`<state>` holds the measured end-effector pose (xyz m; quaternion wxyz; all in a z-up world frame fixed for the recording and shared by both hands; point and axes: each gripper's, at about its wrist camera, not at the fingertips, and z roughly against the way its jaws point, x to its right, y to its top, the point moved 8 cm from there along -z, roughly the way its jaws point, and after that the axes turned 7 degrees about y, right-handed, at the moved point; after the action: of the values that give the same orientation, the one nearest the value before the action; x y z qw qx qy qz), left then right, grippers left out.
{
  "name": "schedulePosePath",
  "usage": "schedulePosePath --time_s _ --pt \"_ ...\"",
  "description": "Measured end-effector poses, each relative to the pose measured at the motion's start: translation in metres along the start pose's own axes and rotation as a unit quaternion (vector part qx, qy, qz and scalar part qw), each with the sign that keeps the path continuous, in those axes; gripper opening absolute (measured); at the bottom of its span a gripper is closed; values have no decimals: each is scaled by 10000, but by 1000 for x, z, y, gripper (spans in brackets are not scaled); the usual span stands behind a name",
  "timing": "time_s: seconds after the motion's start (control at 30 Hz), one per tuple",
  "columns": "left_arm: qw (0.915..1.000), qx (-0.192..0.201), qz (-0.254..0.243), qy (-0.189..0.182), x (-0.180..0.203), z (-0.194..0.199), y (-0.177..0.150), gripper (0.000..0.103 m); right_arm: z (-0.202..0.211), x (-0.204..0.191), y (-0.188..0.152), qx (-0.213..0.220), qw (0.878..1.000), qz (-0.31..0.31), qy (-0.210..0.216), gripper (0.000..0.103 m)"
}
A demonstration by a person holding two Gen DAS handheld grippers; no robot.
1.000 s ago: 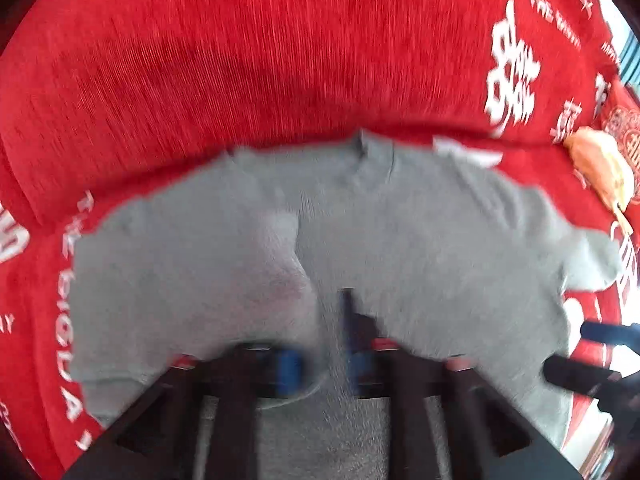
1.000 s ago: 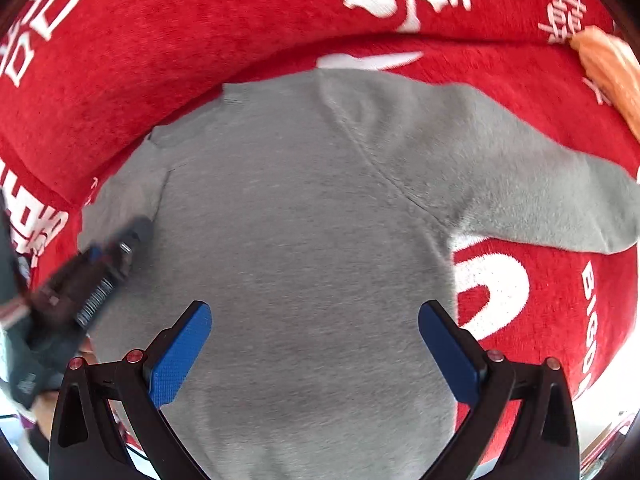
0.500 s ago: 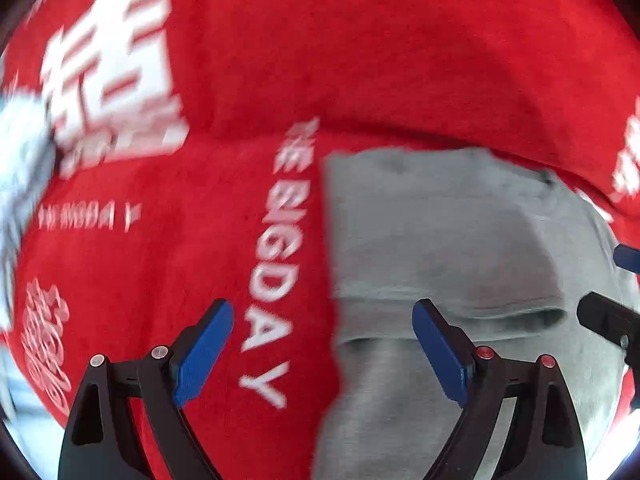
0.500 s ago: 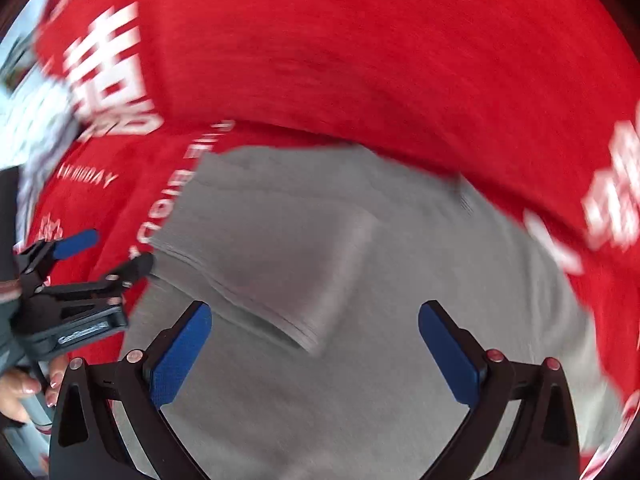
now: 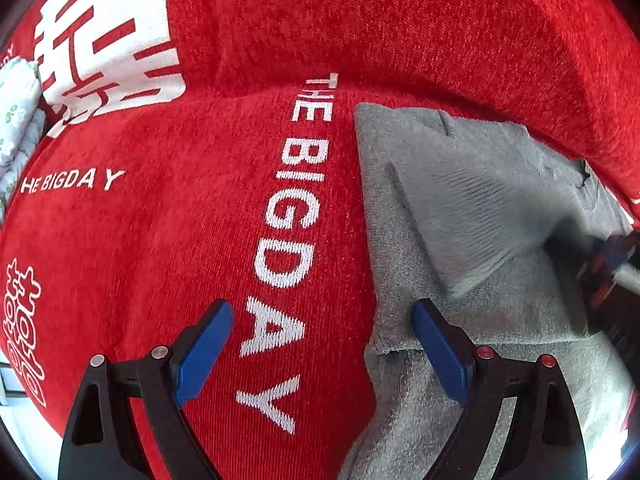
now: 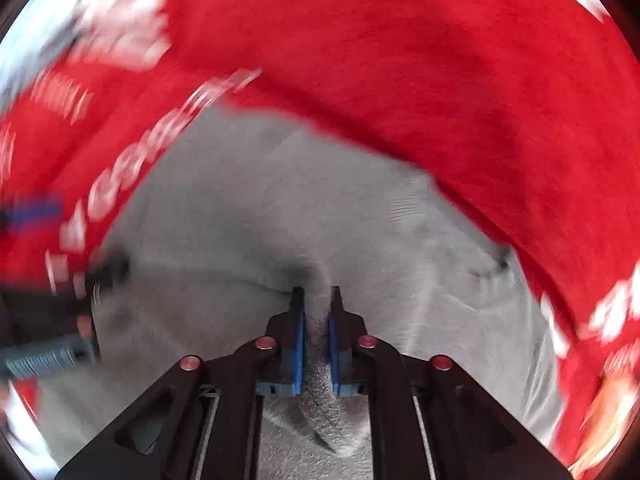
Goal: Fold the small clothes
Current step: 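Lift and fold the held sleeve across the sweater body with the left gripper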
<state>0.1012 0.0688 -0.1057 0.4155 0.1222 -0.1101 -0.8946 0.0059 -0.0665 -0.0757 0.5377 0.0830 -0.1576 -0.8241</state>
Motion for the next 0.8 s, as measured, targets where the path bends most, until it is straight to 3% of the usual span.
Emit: schedulePosePath --time_s 0.03,0.1,0.17,0.23,0.27,0.37,0.43,0.47,0.5,0.53,0.57,0.67,0.8 --pt "10000 3 -20 8 0 -2 2 92 9 13 3 200 9986 -468 163 10" --pt "9999 20 -115 34 2 -2 3 92 34 54 2 775 9800 -1739 576 10" --pt "9998 35 -206 55 3 -2 4 92 51 96 -12 1163 9504 -2796 711 10" --pt "9995 54 -301 71 4 -2 5 92 57 138 -42 1315 9062 -3911 928 11" --pt "9994 56 -337 73 5 -2 5 92 51 157 -61 1308 8722 -4547 1239 15" --pt "9991 7 -420 62 7 -3 7 92 39 183 -112 1161 8071 -5559 1616 20" --pt "9989 -135 -442 5 7 -2 10 92 34 189 -139 1118 7611 -6101 1899 39" --pt "9988 -211 -432 -117 7 -1 16 92 35 190 -146 1161 7480 -6237 1952 50" --pt "9987 -222 -416 -202 7 0 21 92 39 190 -148 1242 7397 -6285 2060 54" --pt "9985 -215 -398 -295 7 1 28 92 42 184 -148 1199 7391 -6275 2134 57" --pt "9982 -180 -365 -446 7 2 42 92 44 175 -145 1138 7437 -6190 2254 62" --pt "9953 -353 -394 -813 14 -8 73 92 43 121 -125 908 7488 -5842 2995 62" --pt "9928 -697 -549 -801 26 -34 92 92 22 34 -101 337 7283 -5622 3905 62"
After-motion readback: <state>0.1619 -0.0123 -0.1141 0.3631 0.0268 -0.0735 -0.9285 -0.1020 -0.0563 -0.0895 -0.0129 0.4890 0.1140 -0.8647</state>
